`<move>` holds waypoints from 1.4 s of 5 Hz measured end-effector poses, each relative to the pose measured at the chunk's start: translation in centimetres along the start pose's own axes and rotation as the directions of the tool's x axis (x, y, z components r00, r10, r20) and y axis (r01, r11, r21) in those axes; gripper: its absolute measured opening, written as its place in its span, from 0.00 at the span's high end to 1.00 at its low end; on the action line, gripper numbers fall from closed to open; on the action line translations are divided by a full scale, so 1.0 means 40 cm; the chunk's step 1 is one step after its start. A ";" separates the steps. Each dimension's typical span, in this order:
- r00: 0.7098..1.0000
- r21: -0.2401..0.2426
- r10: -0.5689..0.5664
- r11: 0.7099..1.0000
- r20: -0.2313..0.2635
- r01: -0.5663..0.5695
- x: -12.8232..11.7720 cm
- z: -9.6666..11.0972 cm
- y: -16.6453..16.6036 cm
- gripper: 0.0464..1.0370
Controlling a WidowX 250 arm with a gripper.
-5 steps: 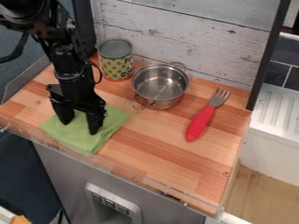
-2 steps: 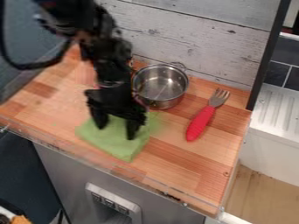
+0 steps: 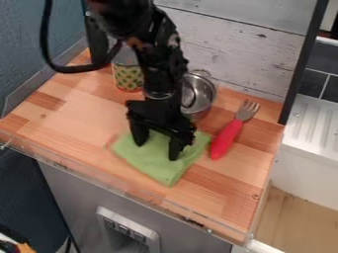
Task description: Move the green cloth to the bottom right of the table
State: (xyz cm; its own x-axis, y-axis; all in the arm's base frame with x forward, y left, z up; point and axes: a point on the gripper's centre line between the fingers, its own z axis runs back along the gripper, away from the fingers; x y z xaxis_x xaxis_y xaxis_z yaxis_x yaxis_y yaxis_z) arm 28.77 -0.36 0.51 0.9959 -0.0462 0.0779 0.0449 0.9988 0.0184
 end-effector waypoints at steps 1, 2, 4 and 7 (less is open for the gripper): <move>0.998 -0.010 0.043 0.999 -0.037 -0.044 -0.002 0.004 -0.012 0.04; 0.994 -0.043 0.069 0.996 -0.082 -0.073 -0.016 0.007 -0.033 0.04; 0.987 -0.025 0.077 0.996 -0.141 -0.081 -0.075 0.005 -0.043 0.04; 0.995 0.001 0.040 0.999 -0.092 -0.040 -0.055 0.074 -0.046 0.04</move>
State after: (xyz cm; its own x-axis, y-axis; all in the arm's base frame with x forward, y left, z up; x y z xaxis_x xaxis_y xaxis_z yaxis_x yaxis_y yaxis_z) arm 26.28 -2.14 3.26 0.9999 -0.0051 -0.0139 0.0053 0.9998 0.0166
